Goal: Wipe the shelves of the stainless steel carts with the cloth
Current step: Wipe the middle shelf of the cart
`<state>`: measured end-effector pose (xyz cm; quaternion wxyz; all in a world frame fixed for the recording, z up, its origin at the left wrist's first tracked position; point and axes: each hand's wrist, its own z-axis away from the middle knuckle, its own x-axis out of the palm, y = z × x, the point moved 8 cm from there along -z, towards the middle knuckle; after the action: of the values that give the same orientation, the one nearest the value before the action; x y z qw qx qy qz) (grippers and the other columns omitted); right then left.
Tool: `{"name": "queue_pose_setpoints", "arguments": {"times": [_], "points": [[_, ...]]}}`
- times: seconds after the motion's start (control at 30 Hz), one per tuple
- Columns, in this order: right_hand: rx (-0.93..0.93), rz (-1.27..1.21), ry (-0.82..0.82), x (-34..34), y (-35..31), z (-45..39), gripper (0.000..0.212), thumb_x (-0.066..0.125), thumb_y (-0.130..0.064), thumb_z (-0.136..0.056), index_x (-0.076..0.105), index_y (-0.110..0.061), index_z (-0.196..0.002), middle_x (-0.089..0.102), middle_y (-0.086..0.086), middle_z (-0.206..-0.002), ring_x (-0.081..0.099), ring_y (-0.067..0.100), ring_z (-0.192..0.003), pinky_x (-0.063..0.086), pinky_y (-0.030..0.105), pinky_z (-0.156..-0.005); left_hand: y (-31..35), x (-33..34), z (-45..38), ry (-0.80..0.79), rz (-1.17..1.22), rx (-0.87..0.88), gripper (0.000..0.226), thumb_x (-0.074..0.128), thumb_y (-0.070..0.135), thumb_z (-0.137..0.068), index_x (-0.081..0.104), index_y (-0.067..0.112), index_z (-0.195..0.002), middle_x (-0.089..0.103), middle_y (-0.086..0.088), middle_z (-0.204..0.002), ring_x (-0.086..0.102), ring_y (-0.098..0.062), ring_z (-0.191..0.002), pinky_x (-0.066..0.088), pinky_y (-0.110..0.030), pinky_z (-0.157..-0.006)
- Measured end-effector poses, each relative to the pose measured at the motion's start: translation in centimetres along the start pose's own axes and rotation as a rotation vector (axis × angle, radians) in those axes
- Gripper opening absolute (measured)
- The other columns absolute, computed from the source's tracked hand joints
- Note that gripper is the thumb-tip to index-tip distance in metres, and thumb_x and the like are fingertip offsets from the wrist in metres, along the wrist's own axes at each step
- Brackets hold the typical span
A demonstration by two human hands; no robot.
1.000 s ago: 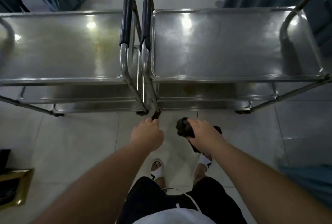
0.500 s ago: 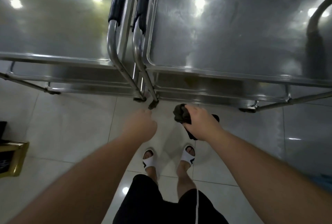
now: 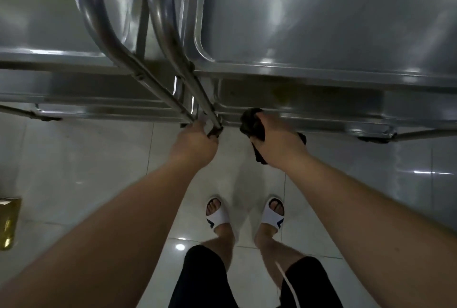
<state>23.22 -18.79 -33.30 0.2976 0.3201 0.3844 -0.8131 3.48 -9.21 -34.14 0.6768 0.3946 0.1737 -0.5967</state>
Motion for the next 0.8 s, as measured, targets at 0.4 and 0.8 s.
{"name": "queue_pose_setpoints", "arguments": {"times": [0.4,0.8], "points": [[-0.315,-0.022,0.373,2.5,-4.0,-14.3,0.064,0.071,-0.036,-0.096,0.045,-0.023,-0.153,0.049,0.007,-0.154,0.047,0.032,-0.137,0.045,0.048,-0.112,-0.9,0.1,-11.7,0.489,0.667,0.244,0.017,0.074,0.047,-0.094,0.062,0.037,-0.101,0.068,0.015,-0.083,0.064,0.011,-0.079,0.044,-0.004,-0.059],[-0.52,0.22,0.256,9.9,-5.1,-20.6,0.054,0.032,-0.052,-0.107,0.033,-0.038,-0.16,0.021,-0.013,-0.172,0.014,0.023,-0.16,0.025,0.05,-0.125,0.1,1.8,-15.9,0.556,1.092,0.497,0.022,0.066,0.034,-0.073,0.064,0.016,-0.06,0.06,-0.006,-0.055,0.06,-0.019,-0.05,0.05,-0.028,-0.047]]}}
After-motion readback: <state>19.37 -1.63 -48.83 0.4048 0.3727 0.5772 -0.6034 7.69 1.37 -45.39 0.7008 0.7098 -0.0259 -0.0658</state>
